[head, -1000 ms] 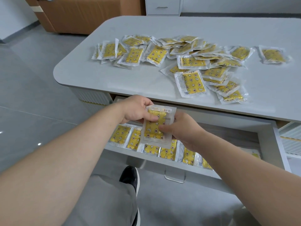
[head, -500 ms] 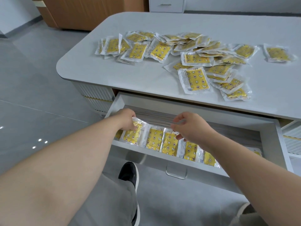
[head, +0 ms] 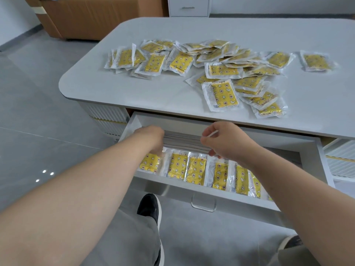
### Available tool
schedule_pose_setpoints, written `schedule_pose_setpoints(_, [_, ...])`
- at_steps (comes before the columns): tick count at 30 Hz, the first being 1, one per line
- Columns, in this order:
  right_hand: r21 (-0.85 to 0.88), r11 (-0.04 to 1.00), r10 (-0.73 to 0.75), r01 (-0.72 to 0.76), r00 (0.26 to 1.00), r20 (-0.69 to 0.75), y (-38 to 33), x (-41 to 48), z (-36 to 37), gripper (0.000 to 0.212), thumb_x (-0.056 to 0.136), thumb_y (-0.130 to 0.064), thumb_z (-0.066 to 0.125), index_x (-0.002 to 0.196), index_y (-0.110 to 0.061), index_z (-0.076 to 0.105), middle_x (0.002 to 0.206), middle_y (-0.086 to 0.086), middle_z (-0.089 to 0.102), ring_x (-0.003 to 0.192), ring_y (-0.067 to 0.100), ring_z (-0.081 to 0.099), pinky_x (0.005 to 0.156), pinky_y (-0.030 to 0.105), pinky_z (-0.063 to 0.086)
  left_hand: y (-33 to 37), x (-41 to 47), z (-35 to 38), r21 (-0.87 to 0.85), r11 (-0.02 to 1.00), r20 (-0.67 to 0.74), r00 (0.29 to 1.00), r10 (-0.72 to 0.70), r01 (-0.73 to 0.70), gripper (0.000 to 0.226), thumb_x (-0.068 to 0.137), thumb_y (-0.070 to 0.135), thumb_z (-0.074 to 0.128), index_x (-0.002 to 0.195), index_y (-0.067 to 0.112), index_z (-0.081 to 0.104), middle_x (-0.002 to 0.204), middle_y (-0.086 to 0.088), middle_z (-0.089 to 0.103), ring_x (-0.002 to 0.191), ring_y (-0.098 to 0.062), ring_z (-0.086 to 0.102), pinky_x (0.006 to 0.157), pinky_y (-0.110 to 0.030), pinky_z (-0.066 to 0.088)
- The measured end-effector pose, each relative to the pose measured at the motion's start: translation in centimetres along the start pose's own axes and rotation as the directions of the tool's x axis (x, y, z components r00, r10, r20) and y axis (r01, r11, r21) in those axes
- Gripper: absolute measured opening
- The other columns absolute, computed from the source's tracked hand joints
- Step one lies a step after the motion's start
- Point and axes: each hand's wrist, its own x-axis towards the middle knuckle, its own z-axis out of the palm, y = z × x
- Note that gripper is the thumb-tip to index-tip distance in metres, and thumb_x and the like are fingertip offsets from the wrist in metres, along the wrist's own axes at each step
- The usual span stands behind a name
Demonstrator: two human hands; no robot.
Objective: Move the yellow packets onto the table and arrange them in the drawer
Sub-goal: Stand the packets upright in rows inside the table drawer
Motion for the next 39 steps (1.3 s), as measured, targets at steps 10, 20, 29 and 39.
schedule_pose_setpoints(10, [-0.155,0.985,0.014,-0.076,0.93,-0.367,-0.4,0.4,-7.6,0.015,0.095,-0.026,0.059,0.093,-0.013,0.067,0.081,0.006,0.074,0.074,0.023,0.071,0.061,0.032,0.055,6.9,-4.0,-8.1,-0.452,0.853,-0.509,0.861,-0.007,-0.261,0.024,0.095,0.043,0.063,0.088,0.021,0.069,0.085,0.003,0.069,0.084,-0.022,0.064,0.069,-0.031,0.049])
schedule_pose_setpoints(20, [-0.47,0.834,0.021,-0.289,0.867,-0.498,3.4,4.0,-10.3,0.061,0.103,-0.054,0.039,0.157,-0.028,0.027,0.166,0.009,0.014,0.147,0.037,0.018,0.114,0.052,0.026,11.8,-0.5,-8.1,-0.063,0.933,-0.511,0.814,0.276,-0.356,0.066,0.104,0.052,0.037,0.16,0.023,0.019,0.169,-0.001,0.004,0.155,-0.03,0.003,0.117,-0.05,0.028])
schedule_pose_setpoints(29, [-0.498,0.812,0.024,-0.305,0.869,-0.494,3.5,5.3,-11.2,0.056,0.099,-0.055,0.051,0.13,-0.008,0.056,0.132,0.013,0.053,0.13,0.037,0.039,0.103,0.047,0.034,12.3,-0.4,-8.5,-0.342,0.879,-0.656,0.754,0.031,-0.333,0.027,0.098,0.04,0.059,0.1,0.014,0.066,0.114,-0.006,0.056,0.107,-0.031,0.054,0.087,-0.046,0.049])
schedule_pose_setpoints(39, [0.03,0.959,0.264,-0.28,0.854,-0.448,3.3,5.4,-13.1,0.053,0.083,-0.009,0.071,0.132,-0.022,0.056,0.126,0.008,0.058,0.108,0.028,0.06,0.079,0.037,0.055,12.9,-0.6,-9.7,-0.616,0.769,-0.496,0.843,-0.21,-0.171,0.078,0.08,0.035,0.084,0.138,0.012,0.038,0.134,-0.014,0.046,0.124,-0.034,0.047,0.096,-0.042,0.046])
